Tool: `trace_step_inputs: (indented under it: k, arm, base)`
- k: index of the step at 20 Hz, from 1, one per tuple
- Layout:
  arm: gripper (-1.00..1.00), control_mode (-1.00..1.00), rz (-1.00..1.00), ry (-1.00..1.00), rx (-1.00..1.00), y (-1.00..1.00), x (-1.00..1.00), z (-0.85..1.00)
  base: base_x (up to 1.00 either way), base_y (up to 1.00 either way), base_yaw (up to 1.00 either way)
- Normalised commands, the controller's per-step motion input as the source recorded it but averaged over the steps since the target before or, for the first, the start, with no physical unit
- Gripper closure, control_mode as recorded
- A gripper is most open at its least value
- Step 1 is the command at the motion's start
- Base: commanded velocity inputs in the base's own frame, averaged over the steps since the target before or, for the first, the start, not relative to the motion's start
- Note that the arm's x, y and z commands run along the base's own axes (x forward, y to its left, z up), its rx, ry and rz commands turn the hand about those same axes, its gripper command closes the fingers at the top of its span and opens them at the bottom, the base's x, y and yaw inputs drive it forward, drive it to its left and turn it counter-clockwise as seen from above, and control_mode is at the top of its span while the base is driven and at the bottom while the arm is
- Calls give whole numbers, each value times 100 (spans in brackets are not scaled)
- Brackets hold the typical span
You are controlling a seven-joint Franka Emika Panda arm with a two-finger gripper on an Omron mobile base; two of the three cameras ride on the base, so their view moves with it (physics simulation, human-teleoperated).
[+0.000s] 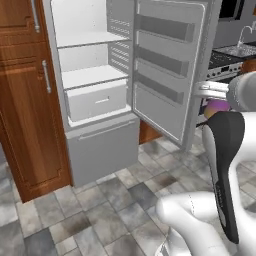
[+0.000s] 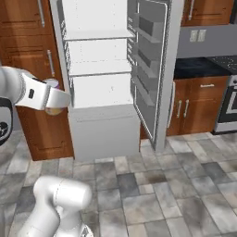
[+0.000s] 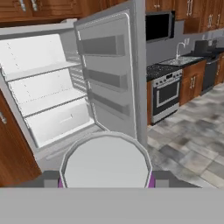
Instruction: Open the fridge, grab two sodas, and place both sodas inside the bowl with ice on the dining counter.
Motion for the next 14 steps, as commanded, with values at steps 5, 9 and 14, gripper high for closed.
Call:
trace_step_inputs:
  k: [5, 9, 14]
  arm:
    - [100, 100, 0, 0, 0, 0, 0, 0]
    - [100, 100, 0, 0, 0, 0, 0, 0]
    - [100, 100, 0, 0, 0, 0, 0, 0]
  base:
    - [-99, -24, -38]
    - [-83, -43, -39]
    - [-66, -77, -32]
